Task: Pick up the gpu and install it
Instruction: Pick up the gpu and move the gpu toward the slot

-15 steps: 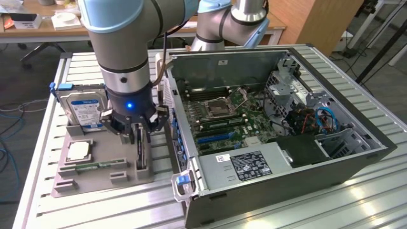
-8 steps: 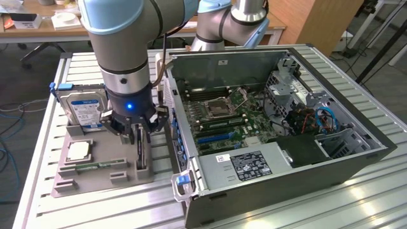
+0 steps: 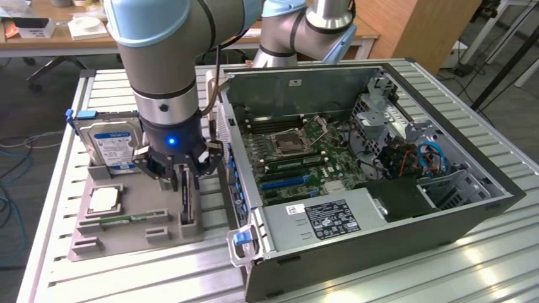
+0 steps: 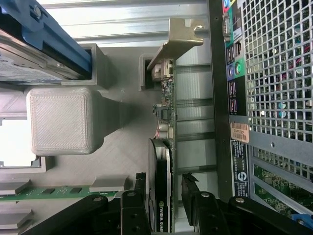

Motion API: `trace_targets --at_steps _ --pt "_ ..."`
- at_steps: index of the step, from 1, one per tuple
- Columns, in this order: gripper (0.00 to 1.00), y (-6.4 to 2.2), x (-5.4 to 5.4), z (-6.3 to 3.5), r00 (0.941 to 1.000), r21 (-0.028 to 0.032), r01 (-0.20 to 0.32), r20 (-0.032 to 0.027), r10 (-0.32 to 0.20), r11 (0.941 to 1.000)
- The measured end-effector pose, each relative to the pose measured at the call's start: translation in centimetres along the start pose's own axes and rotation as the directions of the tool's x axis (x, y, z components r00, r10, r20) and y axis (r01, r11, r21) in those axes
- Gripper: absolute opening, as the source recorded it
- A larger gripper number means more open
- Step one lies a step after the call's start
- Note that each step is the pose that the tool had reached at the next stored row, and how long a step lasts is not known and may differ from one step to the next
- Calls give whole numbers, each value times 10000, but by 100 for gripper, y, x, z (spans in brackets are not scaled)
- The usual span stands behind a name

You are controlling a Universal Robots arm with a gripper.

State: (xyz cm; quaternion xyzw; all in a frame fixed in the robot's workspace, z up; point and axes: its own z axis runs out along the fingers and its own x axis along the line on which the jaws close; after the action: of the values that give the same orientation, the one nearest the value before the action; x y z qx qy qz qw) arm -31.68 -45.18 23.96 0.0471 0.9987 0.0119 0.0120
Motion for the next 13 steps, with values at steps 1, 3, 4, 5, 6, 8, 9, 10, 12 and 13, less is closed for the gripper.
trace_targets --at_steps 1,3,4,5,6,8,9,10,12,13 --pt "43 0 0 0 10000 -1 0 0 0 10000" --pt "43 1 0 1 10000 -17 -2 1 2 10000" --pt "43 1 1 1 10000 -28 -3 -1 3 10000" --pt "43 1 1 1 10000 -38 -3 -3 3 10000" --pt "43 1 0 1 10000 -44 -2 -3 2 10000" --pt "43 1 0 1 10000 -50 -1 -5 1 10000" --pt "43 1 0 4 10000 -52 -5 -5 5 10000" --pt "43 3 6 8 10000 -54 -18 -3 18 10000" --pt "43 3 8 8 10000 -53 -23 -3 23 10000" --pt "43 3 9 8 10000 -52 -26 -4 26 10000"
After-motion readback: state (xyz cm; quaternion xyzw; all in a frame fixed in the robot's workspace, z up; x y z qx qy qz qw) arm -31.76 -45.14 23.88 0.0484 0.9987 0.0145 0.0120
